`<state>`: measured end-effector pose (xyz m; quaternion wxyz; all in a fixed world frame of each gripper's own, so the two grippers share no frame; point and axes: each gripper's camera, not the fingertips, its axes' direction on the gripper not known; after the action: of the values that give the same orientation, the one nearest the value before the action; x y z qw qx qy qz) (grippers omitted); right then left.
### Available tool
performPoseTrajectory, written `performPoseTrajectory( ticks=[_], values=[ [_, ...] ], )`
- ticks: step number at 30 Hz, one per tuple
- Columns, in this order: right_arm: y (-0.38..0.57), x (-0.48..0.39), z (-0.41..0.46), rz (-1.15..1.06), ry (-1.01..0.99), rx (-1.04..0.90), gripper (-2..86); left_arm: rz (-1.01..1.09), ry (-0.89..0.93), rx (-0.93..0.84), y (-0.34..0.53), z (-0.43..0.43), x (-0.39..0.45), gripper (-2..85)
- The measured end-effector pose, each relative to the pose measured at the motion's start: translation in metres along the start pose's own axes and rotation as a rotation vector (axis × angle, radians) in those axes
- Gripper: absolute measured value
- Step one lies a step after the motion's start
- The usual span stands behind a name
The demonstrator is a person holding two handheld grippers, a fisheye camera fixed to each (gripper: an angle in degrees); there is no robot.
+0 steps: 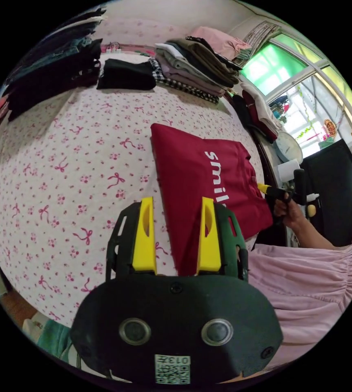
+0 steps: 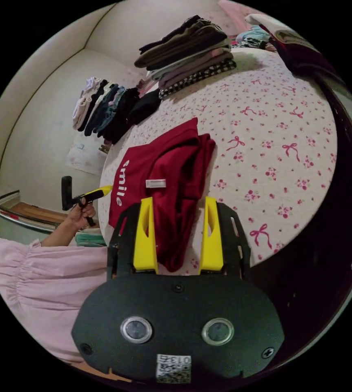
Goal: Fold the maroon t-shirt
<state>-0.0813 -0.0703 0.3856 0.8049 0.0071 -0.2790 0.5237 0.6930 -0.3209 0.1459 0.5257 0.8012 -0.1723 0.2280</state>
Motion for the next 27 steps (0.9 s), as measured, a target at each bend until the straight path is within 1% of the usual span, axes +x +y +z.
performPoseTrajectory(
  ticks=[3, 5, 8, 11, 15, 17, 19, 21, 22, 24, 25, 27],
  values=[
    [-0.006, -0.004, 0.007, 0.007, 0.005, -0.016, 16.6, -0.001, 0.076, -0.022, -0.011, 0.009, -0.009, 15.9],
    [-0.009, -0.008, 0.008, 0.003, 0.055, -0.026, 16.4, -0.004, 0.126, -0.053, -0.017, 0.018, -0.012, 15.9],
    [-0.014, -0.016, 0.010, -0.002, 0.071, -0.041, 16.3, 0.007, 0.111, -0.064, -0.023, 0.017, -0.013, 15.2],
    [-0.019, -0.022, 0.012, -0.022, 0.150, -0.055, 15.7, 0.019, 0.113, -0.062, -0.027, 0.012, -0.021, 14.7],
    [-0.024, -0.012, 0.007, 0.031, 0.110, -0.021, 14.2, -0.016, 0.178, -0.068, -0.034, 0.012, -0.037, 13.4],
    [-0.028, -0.021, 0.003, -0.003, 0.093, -0.009, 13.7, 0.063, 0.162, -0.056, -0.037, 0.001, -0.030, 12.5],
    [-0.030, -0.031, 0.001, -0.045, 0.142, -0.009, 13.8, 0.107, 0.154, -0.034, -0.036, -0.008, -0.026, 12.6],
    [-0.033, -0.025, 0.004, -0.007, 0.203, -0.020, 14.1, 0.097, 0.151, -0.046, -0.036, -0.005, -0.032, 13.0],
    [-0.035, -0.015, 0.006, 0.044, 0.176, -0.033, 14.0, 0.065, 0.165, -0.056, -0.035, -0.001, -0.041, 13.2],
    [-0.037, -0.005, 0.001, 0.088, 0.129, 0.020, 13.5, 0.019, 0.215, -0.054, -0.035, 0.004, -0.053, 12.8],
    [-0.038, -0.004, 0.000, 0.095, 0.116, 0.027, 13.3, 0.004, 0.253, -0.063, -0.035, 0.007, -0.057, 12.3],
    [-0.047, -0.011, -0.002, 0.054, 0.047, 0.008, 12.9, 0.040, 0.248, -0.051, -0.037, 0.002, -0.053, 11.4]
  ],
)
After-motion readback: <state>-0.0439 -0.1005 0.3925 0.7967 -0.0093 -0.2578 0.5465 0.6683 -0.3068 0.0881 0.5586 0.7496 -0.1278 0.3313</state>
